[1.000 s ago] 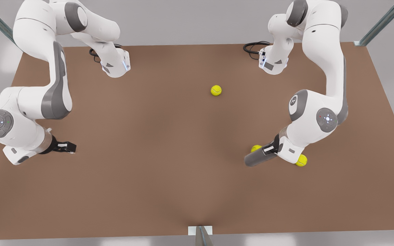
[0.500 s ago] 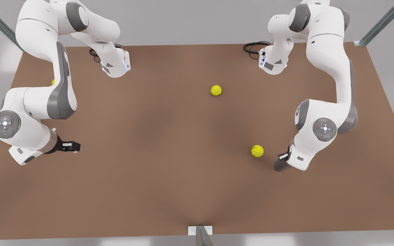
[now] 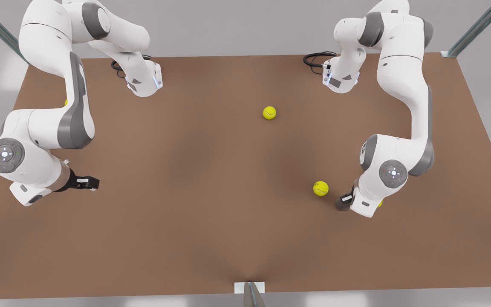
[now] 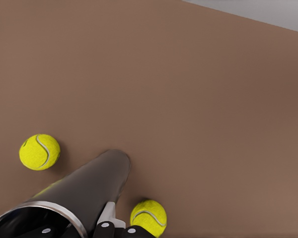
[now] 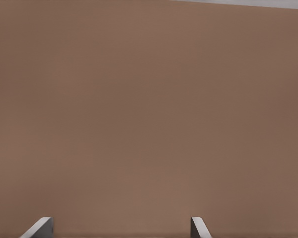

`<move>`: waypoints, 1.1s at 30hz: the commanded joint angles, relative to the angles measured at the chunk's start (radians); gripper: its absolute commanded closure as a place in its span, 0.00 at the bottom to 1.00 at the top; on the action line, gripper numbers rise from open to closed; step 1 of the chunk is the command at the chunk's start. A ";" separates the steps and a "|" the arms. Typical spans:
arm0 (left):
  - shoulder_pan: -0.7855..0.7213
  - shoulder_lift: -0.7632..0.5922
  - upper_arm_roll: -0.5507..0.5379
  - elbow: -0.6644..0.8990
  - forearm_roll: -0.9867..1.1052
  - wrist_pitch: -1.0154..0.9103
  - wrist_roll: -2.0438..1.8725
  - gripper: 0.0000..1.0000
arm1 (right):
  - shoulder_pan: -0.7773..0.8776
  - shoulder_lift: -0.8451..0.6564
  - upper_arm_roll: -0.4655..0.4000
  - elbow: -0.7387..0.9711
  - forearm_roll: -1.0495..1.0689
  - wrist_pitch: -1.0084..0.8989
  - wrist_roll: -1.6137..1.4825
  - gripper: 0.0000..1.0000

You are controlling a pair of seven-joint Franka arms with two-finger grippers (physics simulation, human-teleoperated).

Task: Put the tennis tube upright

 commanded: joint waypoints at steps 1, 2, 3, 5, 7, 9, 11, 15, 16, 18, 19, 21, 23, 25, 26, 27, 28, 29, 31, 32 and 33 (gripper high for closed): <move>0.000 0.001 0.000 0.000 -0.010 0.002 0.000 0.79 | 0.002 0.000 0.000 0.000 -0.001 0.000 0.001 0.00; 0.000 0.004 0.000 0.000 -0.010 0.002 0.000 0.79 | 0.002 0.000 0.000 0.000 0.000 0.000 0.001 0.00; -0.001 0.004 0.000 0.000 -0.010 0.002 0.002 0.79 | 0.000 0.000 0.000 0.000 0.000 0.000 0.001 0.00; -0.001 0.007 0.000 0.000 -0.008 0.002 0.002 0.27 | -0.002 0.000 0.000 0.000 0.000 0.000 0.001 0.00; -0.001 0.007 0.000 0.002 -0.008 0.003 0.002 0.00 | -0.002 0.000 0.000 0.000 -0.001 0.000 0.001 0.00; -0.001 0.005 0.000 0.002 -0.008 0.002 0.003 0.00 | -0.002 0.000 0.000 0.000 -0.001 0.000 -0.001 0.00; -0.001 0.002 0.000 0.006 -0.007 0.002 0.003 0.00 | -0.002 0.000 0.000 0.000 -0.001 0.000 -0.001 0.00; -0.003 -0.004 0.000 0.006 -0.005 -0.001 0.005 0.00 | -0.002 0.000 0.000 0.002 -0.001 0.000 -0.001 0.00; -0.003 -0.007 0.000 0.008 -0.005 -0.001 0.005 0.00 | 0.000 0.000 0.000 0.000 -0.001 0.000 -0.001 0.00; -0.003 -0.010 0.000 0.008 -0.004 -0.004 0.005 0.00 | 0.000 0.000 0.000 0.000 -0.001 0.000 0.001 0.00; -0.003 -0.015 0.000 0.008 -0.004 -0.011 0.005 0.00 | 0.000 0.000 0.000 0.000 -0.001 0.000 0.001 0.00; -0.003 -0.018 0.000 0.009 -0.002 -0.018 0.006 0.00 | 0.002 0.000 0.000 0.000 0.000 0.000 0.001 0.00; -0.003 -0.022 0.001 0.009 -0.002 -0.032 0.008 0.00 | 0.003 0.000 0.000 0.000 0.000 0.000 0.001 0.00; -0.001 -0.029 0.001 0.011 -0.002 -0.040 0.008 0.00 | 0.003 0.000 0.000 0.000 -0.001 0.000 0.001 0.00; -0.001 -0.030 0.001 0.011 -0.002 -0.049 0.008 0.00 | 0.003 0.000 0.000 0.000 -0.001 0.000 0.001 0.00; -0.001 -0.033 0.001 0.012 -0.004 -0.061 0.008 0.00 | 0.003 0.000 0.000 0.000 -0.001 0.000 0.001 0.00; -0.001 -0.035 0.001 0.021 -0.004 -0.070 0.008 0.00 | 0.005 0.000 0.000 0.000 -0.001 0.000 0.001 0.00; -0.001 -0.035 0.000 0.055 -0.005 -0.103 0.008 0.00 | 0.003 0.000 0.000 0.000 -0.001 0.000 0.001 0.00; -0.001 -0.035 0.000 0.061 -0.008 -0.132 0.008 0.00 | 0.005 0.000 0.000 0.000 -0.001 0.000 0.001 0.00; -0.001 -0.035 0.000 0.100 -0.007 -0.176 0.008 0.00 | 0.005 0.000 0.000 0.000 -0.001 0.000 0.001 0.00; 0.000 -0.035 -0.002 0.129 -0.008 -0.227 0.011 0.00 | 0.005 0.000 0.000 0.000 -0.001 0.000 0.001 0.00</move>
